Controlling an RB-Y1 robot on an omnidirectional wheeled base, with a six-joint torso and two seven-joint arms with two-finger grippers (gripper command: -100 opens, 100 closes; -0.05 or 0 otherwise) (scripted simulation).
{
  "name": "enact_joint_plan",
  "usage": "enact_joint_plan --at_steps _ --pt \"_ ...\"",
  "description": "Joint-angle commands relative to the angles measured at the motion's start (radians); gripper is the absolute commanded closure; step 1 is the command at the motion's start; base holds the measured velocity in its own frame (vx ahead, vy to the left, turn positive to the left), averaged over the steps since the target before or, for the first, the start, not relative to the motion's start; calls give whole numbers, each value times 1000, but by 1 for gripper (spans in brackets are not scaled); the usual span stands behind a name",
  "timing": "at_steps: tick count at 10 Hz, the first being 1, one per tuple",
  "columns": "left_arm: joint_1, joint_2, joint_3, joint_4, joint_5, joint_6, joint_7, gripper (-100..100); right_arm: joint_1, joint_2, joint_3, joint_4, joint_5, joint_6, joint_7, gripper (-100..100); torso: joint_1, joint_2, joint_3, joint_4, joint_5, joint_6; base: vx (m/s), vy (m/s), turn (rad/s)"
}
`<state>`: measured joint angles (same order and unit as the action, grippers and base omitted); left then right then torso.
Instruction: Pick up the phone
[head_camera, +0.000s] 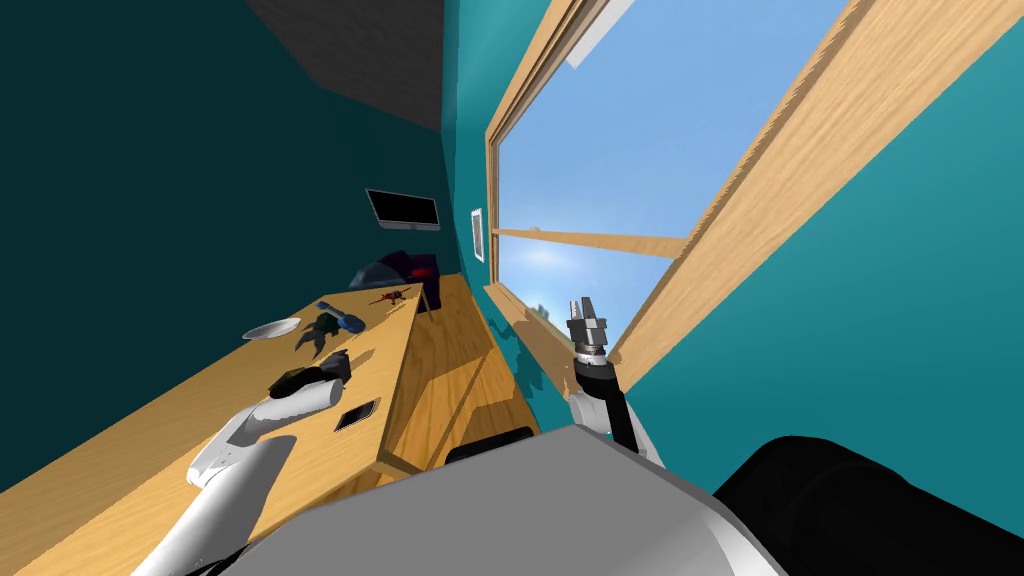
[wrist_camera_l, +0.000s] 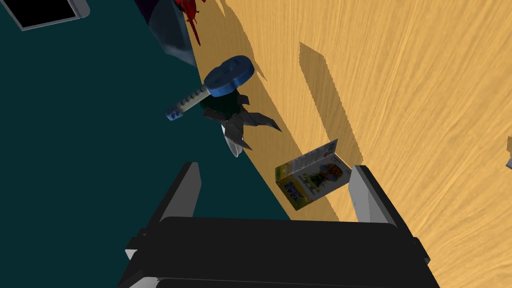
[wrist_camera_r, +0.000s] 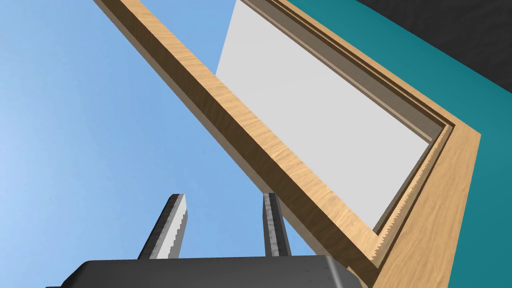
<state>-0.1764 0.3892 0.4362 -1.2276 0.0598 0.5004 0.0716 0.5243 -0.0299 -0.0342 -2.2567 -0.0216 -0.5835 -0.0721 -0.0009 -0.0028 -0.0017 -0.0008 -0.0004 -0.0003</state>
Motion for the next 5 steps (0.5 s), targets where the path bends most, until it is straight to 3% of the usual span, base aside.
enact_joint_plan --at_steps 1,4,5 --pt "-2 4 1 7 3 28 -2 -100 0 0 0 0 0 0 0 0 0 0 0 0 0 0 15 -9 -5" --pt "-46 28 4 111 19 111 -20 -100 0 0 0 0 0 0 0 0 1 0 0 0 0 0 42 -14 35" --pt "-46 28 4 121 19 125 -20 -100 0 0 0 0 0 0 0 0 0 0 0 0 0 0 43 -18 17"
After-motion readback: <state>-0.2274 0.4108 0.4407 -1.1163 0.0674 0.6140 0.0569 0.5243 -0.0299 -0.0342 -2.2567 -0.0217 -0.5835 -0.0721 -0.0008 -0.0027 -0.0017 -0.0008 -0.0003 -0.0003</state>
